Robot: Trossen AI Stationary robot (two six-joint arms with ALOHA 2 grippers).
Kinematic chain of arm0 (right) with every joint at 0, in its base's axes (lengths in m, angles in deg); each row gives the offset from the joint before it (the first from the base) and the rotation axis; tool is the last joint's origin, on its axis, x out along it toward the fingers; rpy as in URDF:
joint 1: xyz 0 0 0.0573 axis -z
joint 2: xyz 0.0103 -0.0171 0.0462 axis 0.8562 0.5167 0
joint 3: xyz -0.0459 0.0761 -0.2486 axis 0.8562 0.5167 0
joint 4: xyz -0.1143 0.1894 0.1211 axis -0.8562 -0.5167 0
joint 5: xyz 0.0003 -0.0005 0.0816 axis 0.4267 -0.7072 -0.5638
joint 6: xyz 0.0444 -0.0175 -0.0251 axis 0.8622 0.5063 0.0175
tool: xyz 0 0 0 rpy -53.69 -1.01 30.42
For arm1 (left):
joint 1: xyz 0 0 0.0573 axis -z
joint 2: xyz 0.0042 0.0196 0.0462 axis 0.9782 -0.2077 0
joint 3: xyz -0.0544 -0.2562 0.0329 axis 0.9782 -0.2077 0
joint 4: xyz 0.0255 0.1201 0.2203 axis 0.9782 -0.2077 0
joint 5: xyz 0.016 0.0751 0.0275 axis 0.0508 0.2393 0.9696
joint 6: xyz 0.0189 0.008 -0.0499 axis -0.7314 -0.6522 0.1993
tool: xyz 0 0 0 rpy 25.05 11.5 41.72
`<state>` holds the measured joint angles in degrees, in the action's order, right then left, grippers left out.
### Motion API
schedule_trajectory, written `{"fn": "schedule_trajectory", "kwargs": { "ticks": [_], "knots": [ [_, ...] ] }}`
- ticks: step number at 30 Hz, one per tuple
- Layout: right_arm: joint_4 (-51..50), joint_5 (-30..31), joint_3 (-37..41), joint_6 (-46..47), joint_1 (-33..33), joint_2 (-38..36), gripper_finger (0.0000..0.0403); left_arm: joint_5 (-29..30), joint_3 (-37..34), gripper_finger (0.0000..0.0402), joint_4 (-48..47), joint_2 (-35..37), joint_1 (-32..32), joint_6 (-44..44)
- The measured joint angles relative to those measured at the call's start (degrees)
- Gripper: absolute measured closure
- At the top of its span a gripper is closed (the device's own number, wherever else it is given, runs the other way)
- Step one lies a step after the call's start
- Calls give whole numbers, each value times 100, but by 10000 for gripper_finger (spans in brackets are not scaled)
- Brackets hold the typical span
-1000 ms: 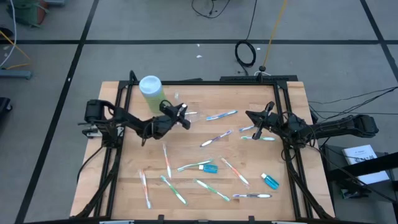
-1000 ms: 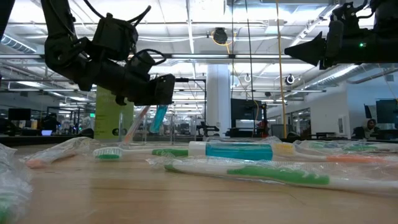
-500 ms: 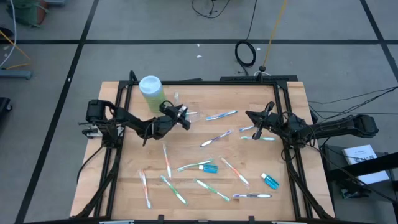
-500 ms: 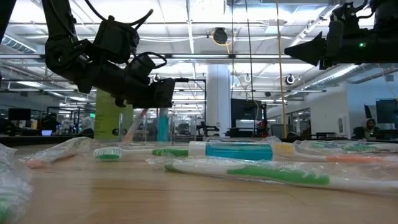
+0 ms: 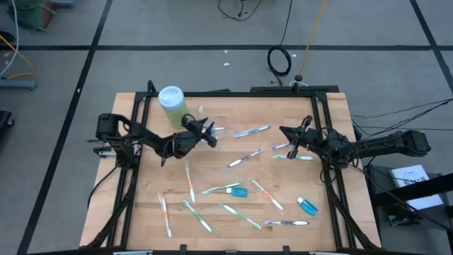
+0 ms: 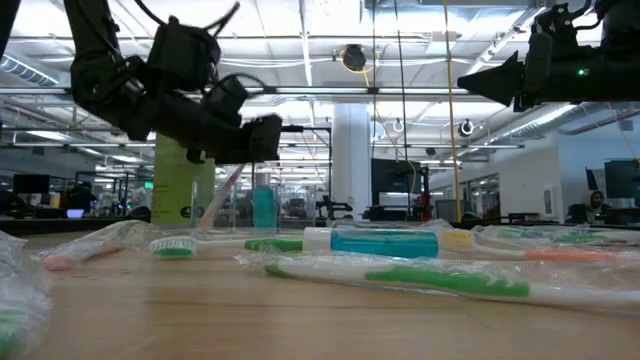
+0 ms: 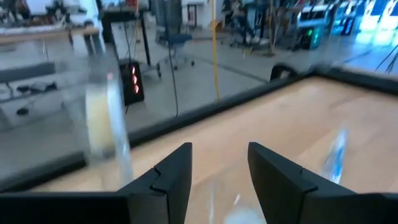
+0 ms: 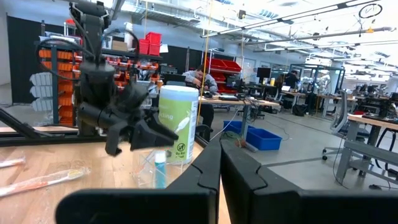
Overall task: Pick & Place toothbrushing station
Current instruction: Put the blue toothbrush into the transparent organizer
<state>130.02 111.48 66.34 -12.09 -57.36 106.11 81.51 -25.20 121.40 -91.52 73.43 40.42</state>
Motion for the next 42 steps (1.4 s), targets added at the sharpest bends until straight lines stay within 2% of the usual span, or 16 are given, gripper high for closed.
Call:
{"fn": "schedule_trajectory", "kwargs": {
  "ticks": [7,12,15,17,19,23,29,32,37,42],
  "knots": [
    [1,-49,1,17,-1,0,399,-3,50,238,-85,1008,353,-1021],
    [84,-791,-79,-48,-1,26,399,84,52,238,-982,2099,703,-1750],
    [-35,-1109,-341,1,-11,178,399,227,52,238,-1547,2816,846,-1856],
    [-480,-1413,-558,77,-16,421,399,216,52,238,-2085,3277,905,-1754],
    [-601,-1685,-880,81,-59,803,399,133,52,238,-2739,3709,988,-1389],
    [-647,-1670,-1506,-75,-202,1915,399,-290,50,238,-4020,4363,1177,-804],
    [-1014,-1665,-2521,-148,-154,3752,387,-453,50,238,-4740,4970,1500,-715],
    [-1367,-1645,-2976,-380,-55,4485,361,-460,50,238,-4810,5084,1579,-807],
    [-2073,-1237,-3680,-437,240,5137,295,-626,50,238,-4911,5084,1586,-775],
    [-2892,-1703,-4277,-424,683,5599,238,-1338,50,238,-4962,5073,1359,-726]
  ]
}}
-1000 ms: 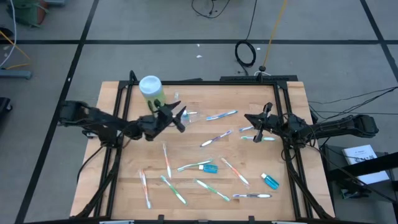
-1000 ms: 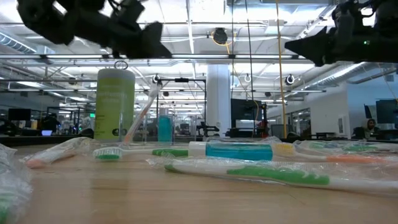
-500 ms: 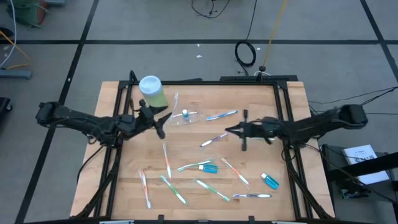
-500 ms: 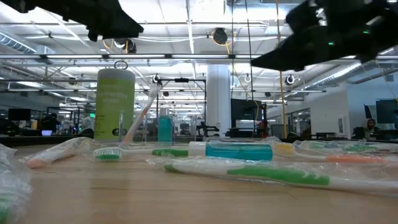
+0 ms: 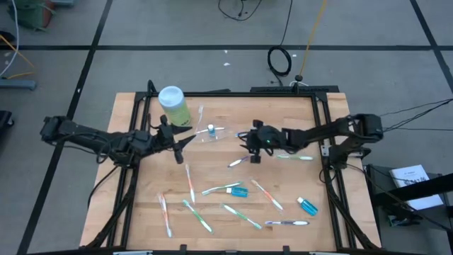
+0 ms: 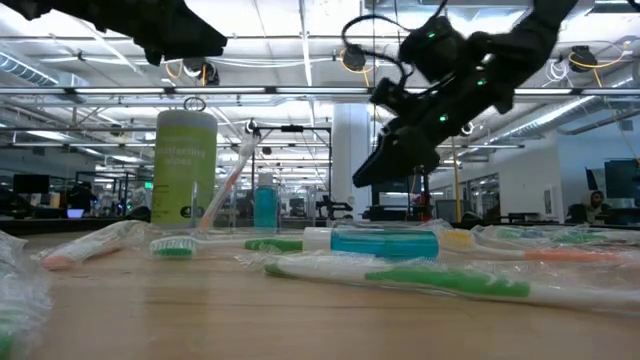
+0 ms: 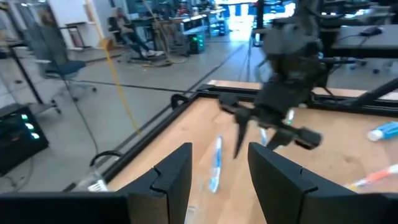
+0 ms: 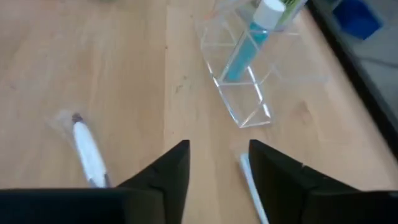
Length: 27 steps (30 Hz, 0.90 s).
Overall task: Pick & Place toothbrushing station
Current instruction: Put the blue toothbrush into the transparent organizer
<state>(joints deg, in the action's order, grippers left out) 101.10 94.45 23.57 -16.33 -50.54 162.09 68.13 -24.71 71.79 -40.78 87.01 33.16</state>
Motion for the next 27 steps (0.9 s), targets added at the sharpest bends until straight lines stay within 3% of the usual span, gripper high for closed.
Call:
{"fn": "schedule_trajectory", "kwargs": {
  "ticks": [4,9,13,17,23,27],
  "knots": [
    [-790,27,-388,-16,346,295,220,-166,0,238,68,-2,-189,62],
    [-865,25,-539,-96,754,598,221,-203,0,238,335,0,-506,33],
    [-806,-8,-537,-173,959,808,221,-566,0,238,267,-2,-797,77],
    [-627,-672,-537,-292,1061,997,222,-864,0,238,275,-2,-1012,300],
    [-163,-801,-550,-763,1248,1149,222,-1069,0,238,101,-4,-1133,657],
    [-648,-1094,-593,-802,1304,1149,231,-1084,0,238,99,-2,-1129,611]
  ]
}}
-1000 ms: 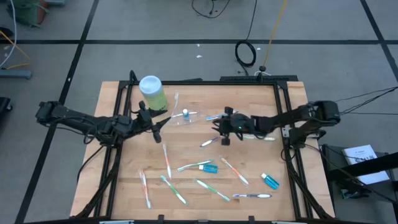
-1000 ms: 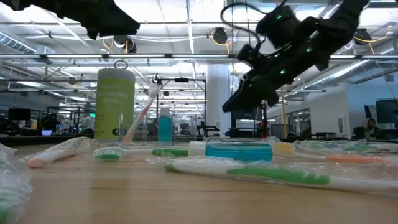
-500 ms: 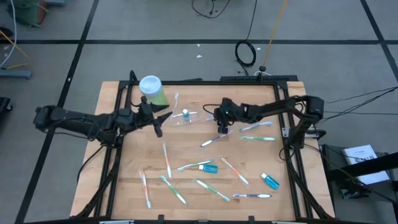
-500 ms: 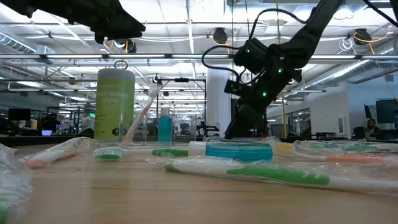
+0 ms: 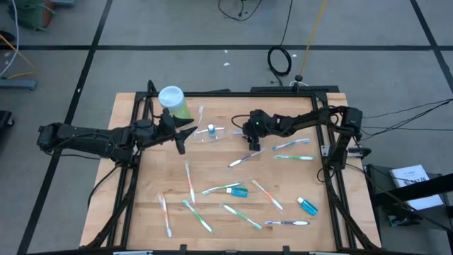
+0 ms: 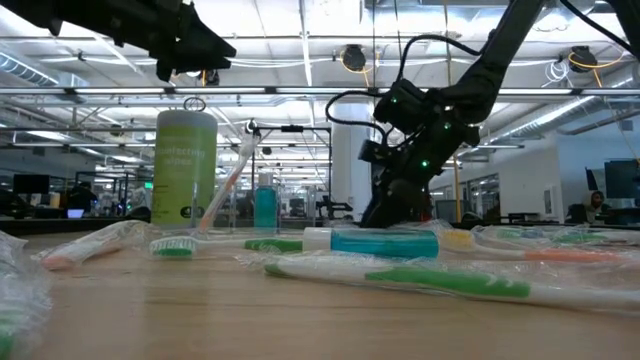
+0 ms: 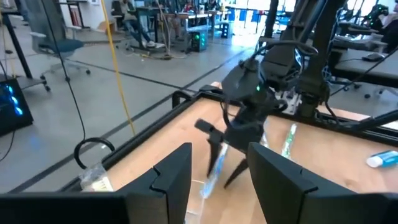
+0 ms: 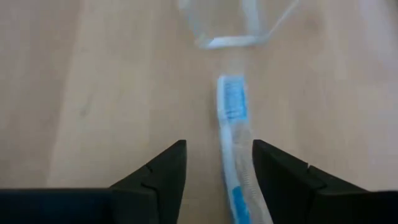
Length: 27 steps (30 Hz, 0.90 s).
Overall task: Pick & Place toothbrushing station
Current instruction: Put the blue toothbrush into the transparent organizer
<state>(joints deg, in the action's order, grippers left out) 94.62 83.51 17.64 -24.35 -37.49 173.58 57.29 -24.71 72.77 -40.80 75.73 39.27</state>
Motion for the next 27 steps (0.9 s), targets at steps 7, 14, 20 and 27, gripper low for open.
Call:
{"fn": "schedule_trajectory", "kwargs": {
  "ticks": [7,14,20,27],
  "knots": [
    [-116,-253,-95,-396,78,114,292,3,0,238,671,-2,-2,-543],
    [-263,-285,-93,-451,145,116,383,4,0,238,918,-2,0,-677],
    [-232,-426,-73,-80,87,-129,393,7,0,238,1189,4,0,-717],
    [-16,320,-76,701,-165,-1341,402,-243,-4,238,1246,190,94,-959]
  ]
}}
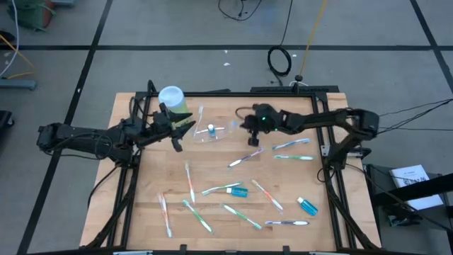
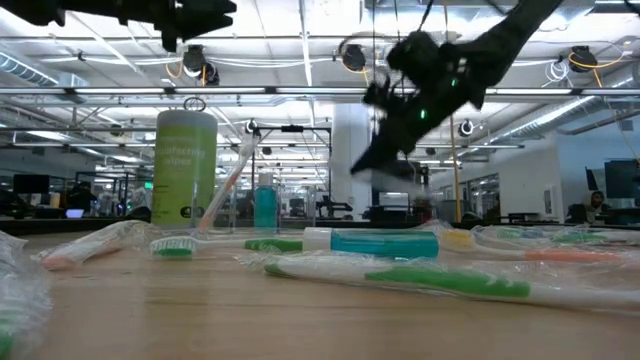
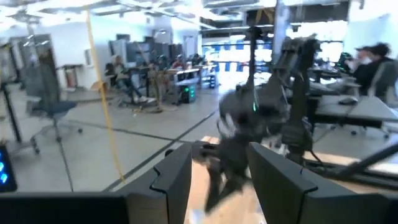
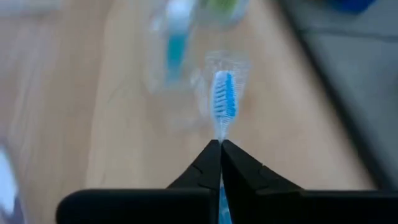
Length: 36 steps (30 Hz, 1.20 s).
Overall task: Pick & Place toothbrushing station
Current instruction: Put the blue toothbrush into the transparent organizer
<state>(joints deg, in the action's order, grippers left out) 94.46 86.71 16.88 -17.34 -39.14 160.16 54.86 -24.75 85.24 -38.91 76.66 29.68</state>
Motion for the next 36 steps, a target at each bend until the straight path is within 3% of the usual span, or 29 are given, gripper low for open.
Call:
{"fn": "schedule_trajectory", "kwargs": {
  "ticks": [2,5,6,8,11,19,27,32,36],
  "knots": [
    [382,562,1,198,-139,-351,402,-88,0,238,-192,150,37,-168],
    [1750,1307,66,497,-275,-690,402,-144,0,238,-392,387,84,-272],
    [2394,1219,97,551,-291,-706,403,-142,1,238,-524,482,93,-274],
    [3721,465,159,642,-284,-621,403,-140,0,238,-692,640,107,-266],
    [4990,-383,176,933,-372,-237,403,-140,0,238,-870,819,105,-235],
    [7667,-389,-279,1024,-627,1684,403,-139,0,238,-874,786,107,-168],
    [6863,300,-1538,1564,-490,2953,403,-140,0,238,-1056,783,107,201],
    [6071,813,-1806,1626,-475,3152,403,-139,0,238,-1236,782,110,271],
    [5345,851,-1829,1790,-470,3145,403,-138,0,238,-1224,784,109,266]
  ]
}}
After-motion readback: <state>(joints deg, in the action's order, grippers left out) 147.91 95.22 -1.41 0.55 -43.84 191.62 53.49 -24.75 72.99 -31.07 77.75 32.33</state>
